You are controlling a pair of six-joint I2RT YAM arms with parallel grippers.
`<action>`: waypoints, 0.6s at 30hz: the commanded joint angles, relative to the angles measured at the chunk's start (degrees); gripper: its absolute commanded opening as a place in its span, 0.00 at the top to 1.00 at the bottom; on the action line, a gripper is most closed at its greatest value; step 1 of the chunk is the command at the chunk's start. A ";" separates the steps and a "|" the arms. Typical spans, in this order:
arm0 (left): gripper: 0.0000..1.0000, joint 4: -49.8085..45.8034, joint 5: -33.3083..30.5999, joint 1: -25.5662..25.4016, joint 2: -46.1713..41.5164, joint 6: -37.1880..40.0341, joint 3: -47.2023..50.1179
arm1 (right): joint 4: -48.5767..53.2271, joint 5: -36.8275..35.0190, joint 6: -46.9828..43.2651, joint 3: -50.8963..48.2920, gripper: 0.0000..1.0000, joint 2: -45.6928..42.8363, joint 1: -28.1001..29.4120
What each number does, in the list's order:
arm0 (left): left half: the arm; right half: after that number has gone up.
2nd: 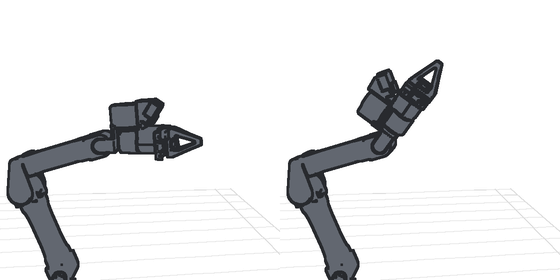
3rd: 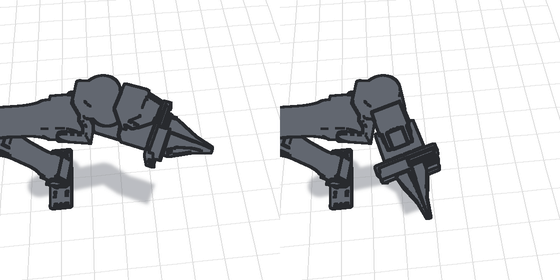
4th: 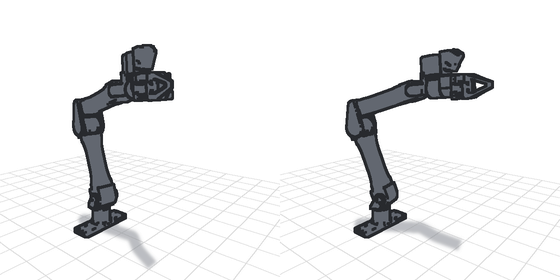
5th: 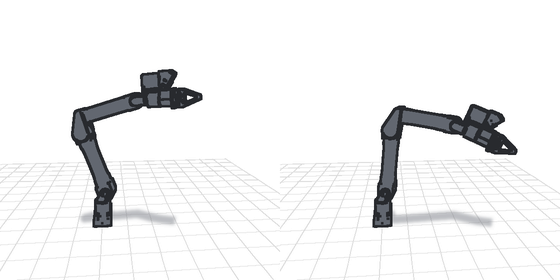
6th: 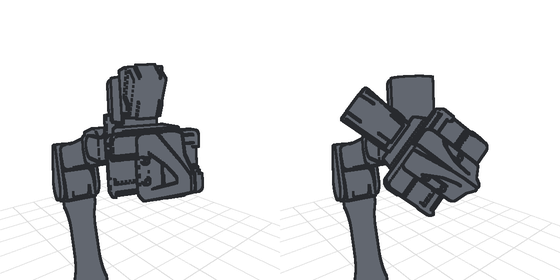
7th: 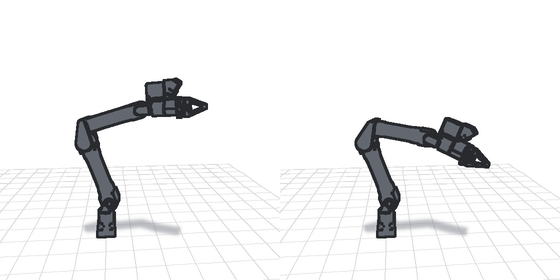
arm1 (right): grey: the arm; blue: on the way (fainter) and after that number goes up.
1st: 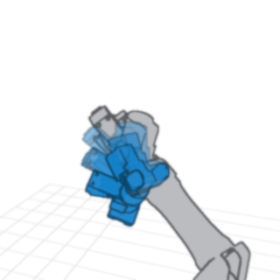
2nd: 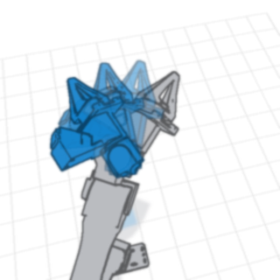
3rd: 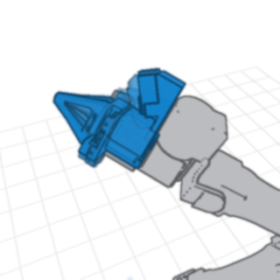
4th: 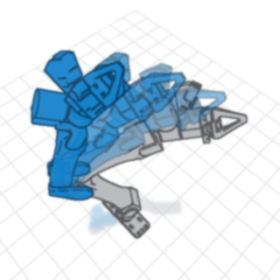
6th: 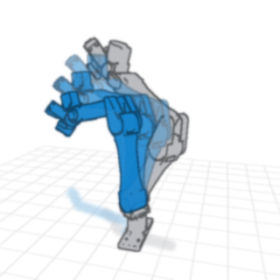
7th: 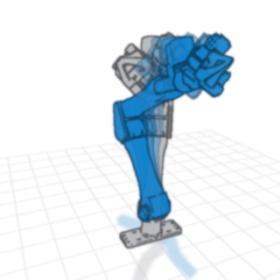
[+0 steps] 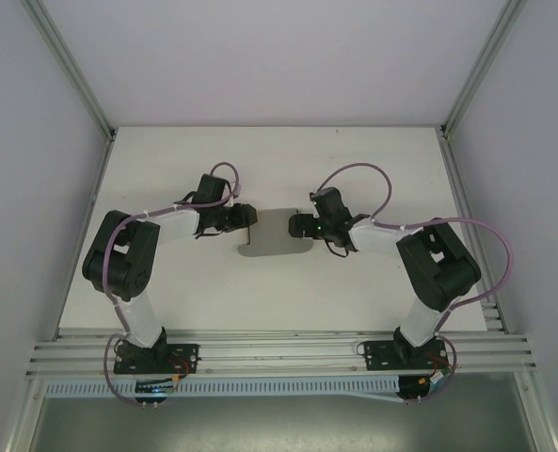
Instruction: Assemble paper box
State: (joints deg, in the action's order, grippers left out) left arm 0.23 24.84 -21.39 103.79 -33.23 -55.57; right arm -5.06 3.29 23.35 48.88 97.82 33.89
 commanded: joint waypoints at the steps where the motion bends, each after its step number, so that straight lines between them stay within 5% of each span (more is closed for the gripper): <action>1: 0.67 -3.46 1.39 -0.32 0.49 0.38 2.55 | 3.12 0.32 2.04 -3.18 0.18 0.26 -1.35; 18: 0.81 13.17 12.78 3.35 1.48 -8.32 8.81 | -2.95 26.46 11.76 -4.97 0.14 -6.60 -10.77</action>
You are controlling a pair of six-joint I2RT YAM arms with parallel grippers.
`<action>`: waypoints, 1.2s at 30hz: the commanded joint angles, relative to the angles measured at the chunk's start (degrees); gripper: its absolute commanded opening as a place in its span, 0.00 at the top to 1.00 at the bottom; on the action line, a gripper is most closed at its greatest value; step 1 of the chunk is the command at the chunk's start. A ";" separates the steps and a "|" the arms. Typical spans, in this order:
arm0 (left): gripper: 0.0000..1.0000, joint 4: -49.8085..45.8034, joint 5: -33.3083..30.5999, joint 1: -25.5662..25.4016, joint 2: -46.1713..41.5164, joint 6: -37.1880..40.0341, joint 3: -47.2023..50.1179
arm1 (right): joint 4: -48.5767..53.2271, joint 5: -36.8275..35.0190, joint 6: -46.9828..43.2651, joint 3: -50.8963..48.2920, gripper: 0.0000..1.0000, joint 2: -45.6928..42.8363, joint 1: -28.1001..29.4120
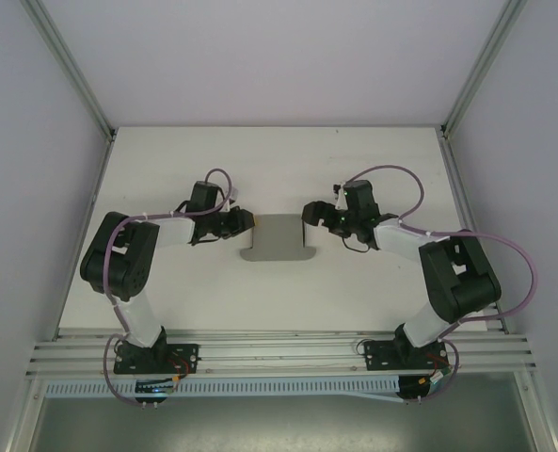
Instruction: Assemble paper box
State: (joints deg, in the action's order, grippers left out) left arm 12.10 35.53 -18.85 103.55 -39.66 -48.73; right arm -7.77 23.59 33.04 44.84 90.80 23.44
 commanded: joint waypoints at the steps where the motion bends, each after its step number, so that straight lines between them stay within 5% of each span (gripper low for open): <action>1: 0.82 1.49 2.47 0.92 1.91 -1.83 1.81 | -1.45 7.56 2.91 -1.47 0.14 1.11 -0.49; 9: 0.91 5.04 4.77 1.89 2.27 -2.70 4.09 | -10.22 16.75 8.48 -1.91 0.15 6.73 -1.61; 17: 0.98 12.08 6.71 3.27 2.42 -6.03 8.06 | -8.47 20.29 8.43 0.28 0.16 10.21 -1.48; 26: 0.97 15.20 8.62 3.91 3.05 -6.22 8.43 | -15.10 24.35 11.71 2.65 0.27 14.62 -0.25; 33: 0.94 14.94 8.22 3.82 1.93 -4.57 8.34 | -25.67 28.52 18.46 5.45 0.59 18.11 0.88; 36: 0.81 15.99 9.08 3.83 -0.38 -3.09 8.01 | -25.35 28.70 18.78 5.74 0.69 17.39 0.90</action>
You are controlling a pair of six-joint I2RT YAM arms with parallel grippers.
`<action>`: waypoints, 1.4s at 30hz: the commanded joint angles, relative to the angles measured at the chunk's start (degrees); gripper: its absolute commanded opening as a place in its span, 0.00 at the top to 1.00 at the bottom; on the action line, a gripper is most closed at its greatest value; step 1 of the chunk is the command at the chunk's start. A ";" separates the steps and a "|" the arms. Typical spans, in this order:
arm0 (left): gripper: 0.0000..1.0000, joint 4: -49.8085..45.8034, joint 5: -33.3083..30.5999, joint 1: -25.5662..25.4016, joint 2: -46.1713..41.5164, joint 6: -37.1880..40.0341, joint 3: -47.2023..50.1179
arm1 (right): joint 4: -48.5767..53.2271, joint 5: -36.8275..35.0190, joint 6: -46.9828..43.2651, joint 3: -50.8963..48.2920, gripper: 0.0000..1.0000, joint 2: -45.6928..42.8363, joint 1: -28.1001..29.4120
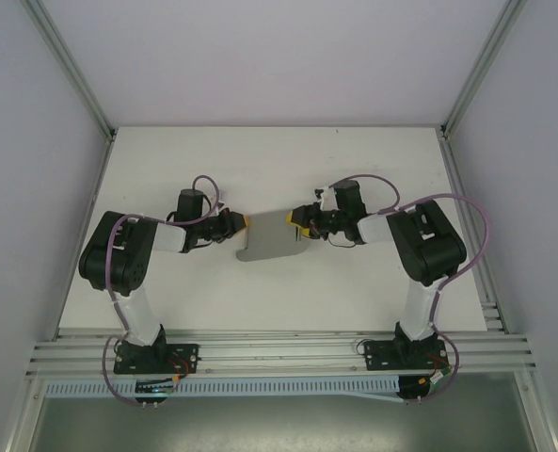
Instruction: Assemble paper box
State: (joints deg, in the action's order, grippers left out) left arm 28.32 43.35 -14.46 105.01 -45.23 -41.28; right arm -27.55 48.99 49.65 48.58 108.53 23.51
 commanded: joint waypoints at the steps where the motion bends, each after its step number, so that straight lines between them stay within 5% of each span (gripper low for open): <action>1: 0.77 -0.89 0.81 -0.58 -3.09 4.00 -0.03 | -4.86 3.26 1.97 1.97 0.70 -0.94 0.75; 4: 0.56 -7.76 -1.18 -0.66 -6.74 11.27 -4.21 | 0.38 1.64 0.02 2.65 0.71 -3.56 0.41; 7: 0.02 -12.50 -2.35 -1.25 -13.42 21.01 -7.18 | 8.30 -0.98 -2.05 3.70 0.71 -6.44 -0.50; 14: 0.02 -25.87 -12.76 -12.08 -24.18 54.23 -12.01 | 30.94 -1.54 -5.56 9.86 0.74 -9.83 -6.35; 18: 0.02 -35.36 -16.95 -17.36 -23.61 65.29 -18.35 | 40.51 1.63 -5.70 11.82 0.76 -11.00 -10.48; 27: 0.02 -42.73 -29.97 -27.94 -15.35 82.81 -29.85 | 60.44 7.40 -1.66 17.93 0.79 -13.18 -18.72; 32: 0.02 -41.94 -30.63 -30.59 -12.67 89.80 -31.40 | 62.49 8.84 -0.99 18.88 0.81 -13.63 -20.01; 39: 0.02 -35.71 -43.47 -32.27 -7.37 96.40 -31.28 | 62.30 10.16 1.59 18.40 0.81 -15.41 -20.75; 42: 0.02 -33.81 -43.99 -32.22 -5.84 96.77 -31.10 | 63.84 10.26 1.76 18.60 0.81 -15.63 -20.86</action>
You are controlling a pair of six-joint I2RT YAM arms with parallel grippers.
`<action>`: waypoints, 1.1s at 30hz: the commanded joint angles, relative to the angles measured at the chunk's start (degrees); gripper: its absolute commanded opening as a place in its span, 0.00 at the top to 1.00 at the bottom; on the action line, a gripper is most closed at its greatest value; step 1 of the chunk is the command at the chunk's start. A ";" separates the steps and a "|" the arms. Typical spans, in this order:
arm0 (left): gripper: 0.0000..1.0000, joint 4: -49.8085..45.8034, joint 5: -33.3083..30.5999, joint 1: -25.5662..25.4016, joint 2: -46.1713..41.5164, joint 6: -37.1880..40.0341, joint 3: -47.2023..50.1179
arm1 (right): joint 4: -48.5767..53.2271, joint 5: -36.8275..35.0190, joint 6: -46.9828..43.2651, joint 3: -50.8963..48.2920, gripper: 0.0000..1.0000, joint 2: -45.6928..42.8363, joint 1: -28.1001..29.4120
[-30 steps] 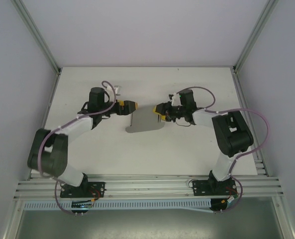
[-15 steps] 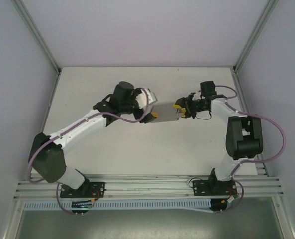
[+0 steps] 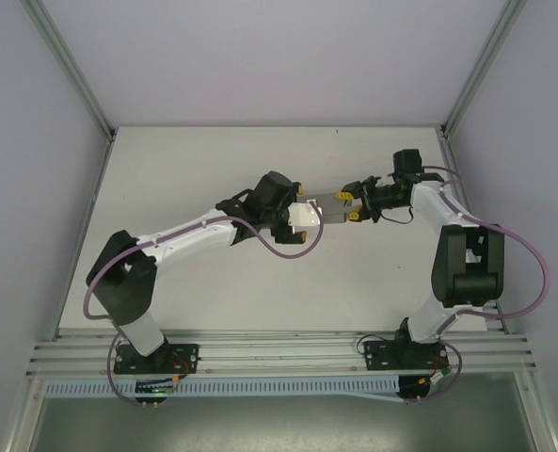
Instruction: Assemble paper box
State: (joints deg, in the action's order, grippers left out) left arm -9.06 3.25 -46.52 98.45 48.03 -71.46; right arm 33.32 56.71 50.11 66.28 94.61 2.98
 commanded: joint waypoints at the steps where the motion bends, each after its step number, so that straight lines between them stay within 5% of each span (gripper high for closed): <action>1: 0.02 4.95 -3.69 -0.25 0.60 3.46 -0.47 | 2.96 2.71 1.62 0.78 0.80 -1.79 -0.31; 11: 0.20 17.12 -7.80 -0.66 0.95 5.23 2.97 | 1.56 3.79 6.21 0.44 0.80 -2.43 0.04; 18: 0.18 19.89 -7.16 -1.97 2.13 5.39 3.00 | -10.73 4.77 18.49 -4.01 0.80 -4.88 0.42; 26: 0.16 20.88 -6.80 -2.35 3.10 6.71 2.91 | -11.02 6.31 18.79 -2.86 0.80 -5.09 1.38; 33: 0.34 22.76 -11.15 -2.39 2.70 8.24 2.72 | -5.36 7.49 13.68 -1.29 0.76 -4.53 1.68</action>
State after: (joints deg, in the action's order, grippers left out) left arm 10.48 -5.52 -48.53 100.29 54.57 -68.55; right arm 23.24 57.54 67.48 63.26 91.53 3.09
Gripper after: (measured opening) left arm 0.686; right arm 0.401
